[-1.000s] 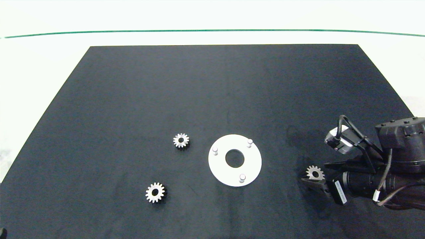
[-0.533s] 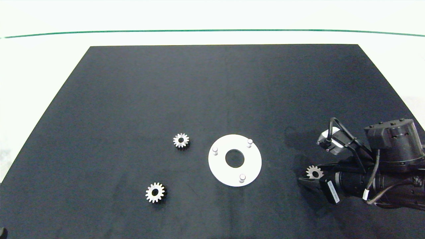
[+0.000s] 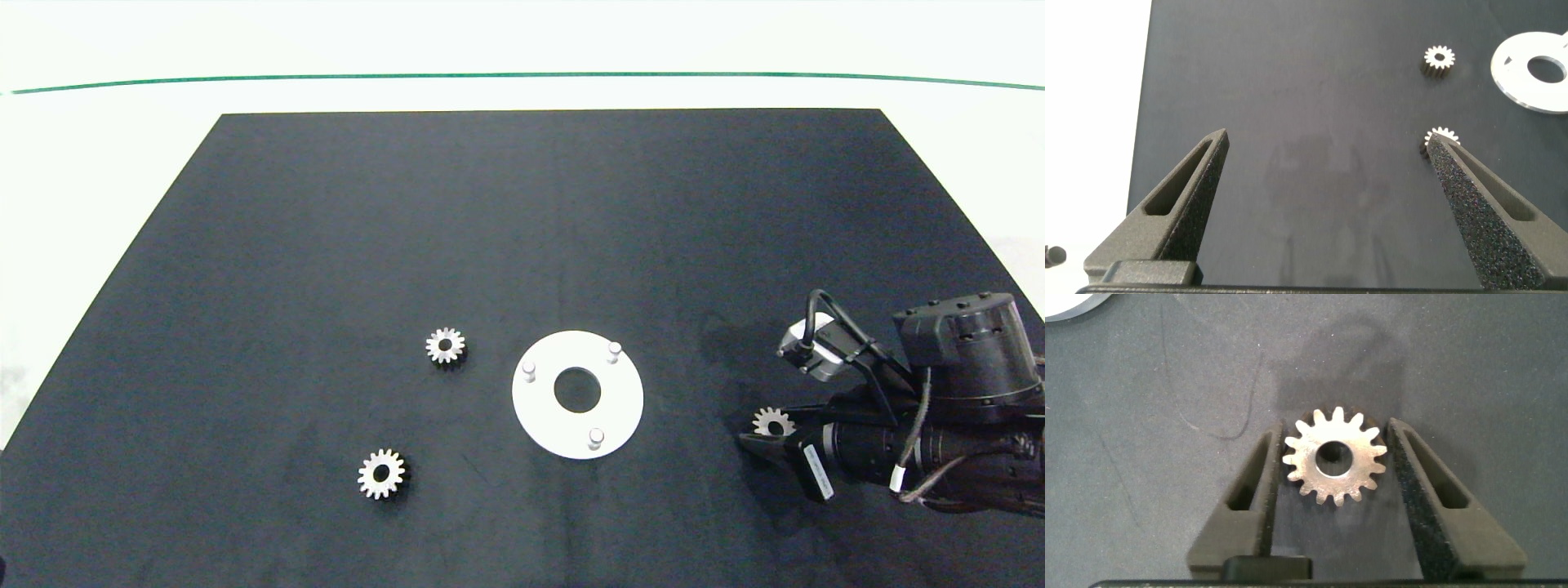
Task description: Install three planetary gears onto the carrier pins
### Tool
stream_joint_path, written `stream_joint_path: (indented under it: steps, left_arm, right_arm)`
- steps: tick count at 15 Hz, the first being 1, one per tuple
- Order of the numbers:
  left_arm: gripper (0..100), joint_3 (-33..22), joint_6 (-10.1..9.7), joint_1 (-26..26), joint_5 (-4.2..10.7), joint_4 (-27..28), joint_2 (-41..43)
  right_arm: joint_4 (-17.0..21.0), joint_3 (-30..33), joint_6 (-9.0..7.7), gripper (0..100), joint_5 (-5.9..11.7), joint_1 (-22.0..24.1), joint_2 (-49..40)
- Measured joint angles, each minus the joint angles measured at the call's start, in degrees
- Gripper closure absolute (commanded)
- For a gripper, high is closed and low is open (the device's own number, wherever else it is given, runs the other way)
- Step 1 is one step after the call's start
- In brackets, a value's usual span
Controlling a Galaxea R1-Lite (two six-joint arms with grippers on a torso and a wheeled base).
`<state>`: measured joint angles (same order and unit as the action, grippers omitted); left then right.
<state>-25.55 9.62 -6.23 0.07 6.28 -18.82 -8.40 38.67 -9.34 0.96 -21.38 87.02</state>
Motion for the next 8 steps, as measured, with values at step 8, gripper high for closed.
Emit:
stream_joint_path:
  steps: [8]
  left_arm:
    - [0, -0.29, 0.0, 0.0, 0.0, 0.09, -0.05]
  right_arm:
    - [0.02, -0.06, -0.06, 70, 0.0, 0.02, -0.46]
